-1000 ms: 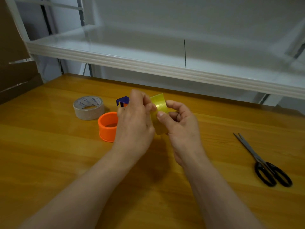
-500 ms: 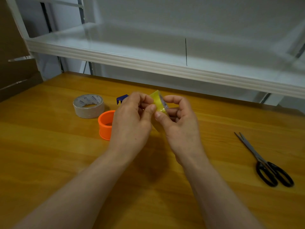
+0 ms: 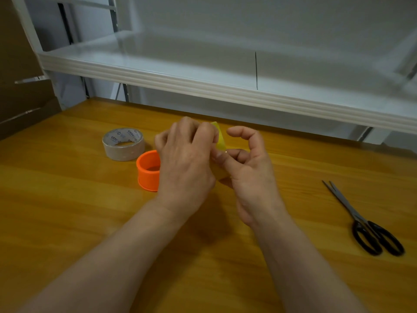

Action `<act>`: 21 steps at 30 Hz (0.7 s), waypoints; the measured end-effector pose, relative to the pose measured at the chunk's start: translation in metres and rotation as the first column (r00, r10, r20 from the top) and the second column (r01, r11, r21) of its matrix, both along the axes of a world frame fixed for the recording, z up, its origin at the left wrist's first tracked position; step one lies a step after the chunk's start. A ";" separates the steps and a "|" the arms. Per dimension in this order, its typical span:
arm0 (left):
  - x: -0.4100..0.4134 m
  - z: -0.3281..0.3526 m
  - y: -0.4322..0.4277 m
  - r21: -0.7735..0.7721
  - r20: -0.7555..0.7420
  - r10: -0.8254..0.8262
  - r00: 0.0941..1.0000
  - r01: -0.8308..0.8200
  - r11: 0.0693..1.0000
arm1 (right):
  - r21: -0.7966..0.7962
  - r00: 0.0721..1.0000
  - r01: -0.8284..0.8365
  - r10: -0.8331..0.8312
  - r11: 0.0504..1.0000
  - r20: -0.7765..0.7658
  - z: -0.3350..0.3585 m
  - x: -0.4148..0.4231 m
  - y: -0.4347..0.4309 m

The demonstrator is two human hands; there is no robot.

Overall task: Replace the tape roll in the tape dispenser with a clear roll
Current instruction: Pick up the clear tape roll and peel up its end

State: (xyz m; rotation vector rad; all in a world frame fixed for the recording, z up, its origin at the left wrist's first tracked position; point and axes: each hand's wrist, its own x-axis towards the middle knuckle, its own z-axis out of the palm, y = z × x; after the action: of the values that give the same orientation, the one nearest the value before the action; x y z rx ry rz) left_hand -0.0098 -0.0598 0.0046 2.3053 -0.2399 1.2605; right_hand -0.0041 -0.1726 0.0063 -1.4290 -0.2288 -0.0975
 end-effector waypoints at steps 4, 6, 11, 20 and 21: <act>0.004 -0.002 0.005 0.043 0.075 -0.034 0.997 0.031 0.999 | -0.059 0.999 -0.048 0.049 0.997 0.021 0.005 -0.002 -0.004; 0.006 -0.003 0.005 0.068 0.063 -0.035 0.997 0.030 0.997 | -0.137 0.996 -0.041 0.052 0.990 0.075 0.007 -0.002 -0.006; 0.006 -0.003 0.009 0.088 -0.003 -0.034 0.999 0.035 0.996 | -0.165 0.992 -0.032 0.051 0.986 0.113 0.005 -0.001 -0.009; -0.001 0.002 0.011 -0.372 -0.279 -0.292 0.915 0.177 0.911 | -0.105 0.991 0.113 -0.104 0.988 0.087 0.007 0.004 -0.018; -0.001 0.003 0.011 -0.454 -0.325 -0.365 0.873 0.194 0.869 | -0.100 0.990 0.118 -0.109 0.988 0.090 0.007 0.004 -0.019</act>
State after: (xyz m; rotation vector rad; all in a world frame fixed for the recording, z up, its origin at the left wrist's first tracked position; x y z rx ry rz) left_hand -0.0104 -0.0486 0.0076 2.0076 -0.1479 0.5948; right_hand -0.0004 -0.1915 0.0137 -1.5445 -0.2240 -0.2424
